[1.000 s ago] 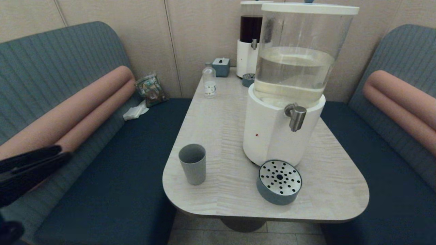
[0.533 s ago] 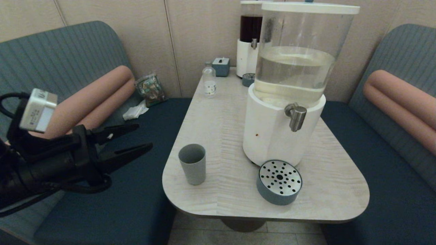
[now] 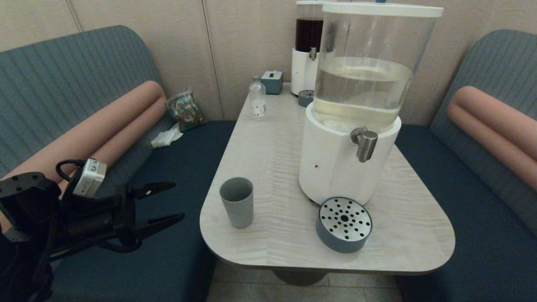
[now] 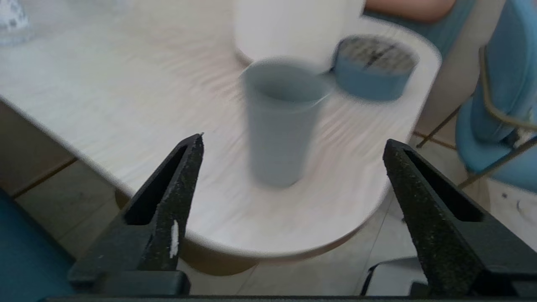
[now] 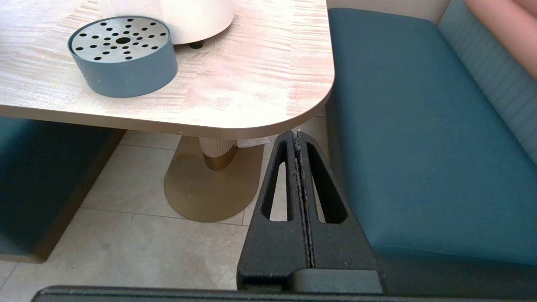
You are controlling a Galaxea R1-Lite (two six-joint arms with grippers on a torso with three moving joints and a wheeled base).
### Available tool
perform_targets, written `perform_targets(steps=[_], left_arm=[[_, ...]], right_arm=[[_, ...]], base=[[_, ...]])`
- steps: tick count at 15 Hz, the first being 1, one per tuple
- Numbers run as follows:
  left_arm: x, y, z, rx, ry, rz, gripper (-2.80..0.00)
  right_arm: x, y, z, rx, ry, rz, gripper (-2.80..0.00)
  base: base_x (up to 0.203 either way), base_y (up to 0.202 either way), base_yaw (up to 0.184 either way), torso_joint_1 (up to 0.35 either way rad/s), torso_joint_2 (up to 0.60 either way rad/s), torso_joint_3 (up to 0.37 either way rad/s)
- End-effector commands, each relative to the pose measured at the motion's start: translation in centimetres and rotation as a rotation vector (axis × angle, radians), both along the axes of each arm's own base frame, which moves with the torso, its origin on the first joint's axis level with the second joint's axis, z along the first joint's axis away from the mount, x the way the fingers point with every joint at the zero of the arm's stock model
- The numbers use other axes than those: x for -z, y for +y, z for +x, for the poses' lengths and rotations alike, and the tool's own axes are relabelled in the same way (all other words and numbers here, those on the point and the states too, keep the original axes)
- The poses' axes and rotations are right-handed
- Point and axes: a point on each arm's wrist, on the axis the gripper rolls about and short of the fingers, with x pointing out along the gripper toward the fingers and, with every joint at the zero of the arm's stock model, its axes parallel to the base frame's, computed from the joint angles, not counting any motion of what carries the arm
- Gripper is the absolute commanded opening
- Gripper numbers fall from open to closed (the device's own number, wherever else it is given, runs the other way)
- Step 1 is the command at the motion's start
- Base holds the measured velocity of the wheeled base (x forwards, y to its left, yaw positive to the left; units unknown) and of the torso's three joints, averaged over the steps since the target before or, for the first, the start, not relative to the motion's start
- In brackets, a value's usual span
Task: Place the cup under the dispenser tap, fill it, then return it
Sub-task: Pick up the cup
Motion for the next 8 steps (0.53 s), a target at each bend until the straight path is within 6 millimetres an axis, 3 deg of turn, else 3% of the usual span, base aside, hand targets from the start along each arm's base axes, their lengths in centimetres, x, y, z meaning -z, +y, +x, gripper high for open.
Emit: perform_targets(steps=[1,3,8], left_arm=[[2.8,1.4,2.3,0.008,0.052,-0.008,0.0],[3.7,1.6,3.2,0.062,0.043,-0.001,0.0],[5.5,-2.6,4.4,0.234,0.097,-0.01,0.0]], right_arm=[[0.0,0.0,0.0,0.0,-0.004,0.0,-2.8],[0.0,0.0,0.0,0.0,-0.003,0.0,-2.8],[0.0,0.0,0.0,0.001,-0.006,-0.004,-2.8]], base=[[0.0,0.0,0.0,0.0,0.0,0.0],[0.0,0.0,0.0,0.0,0.0,0.0],[0.0,0.0,0.0,0.0,0.0,0.0]])
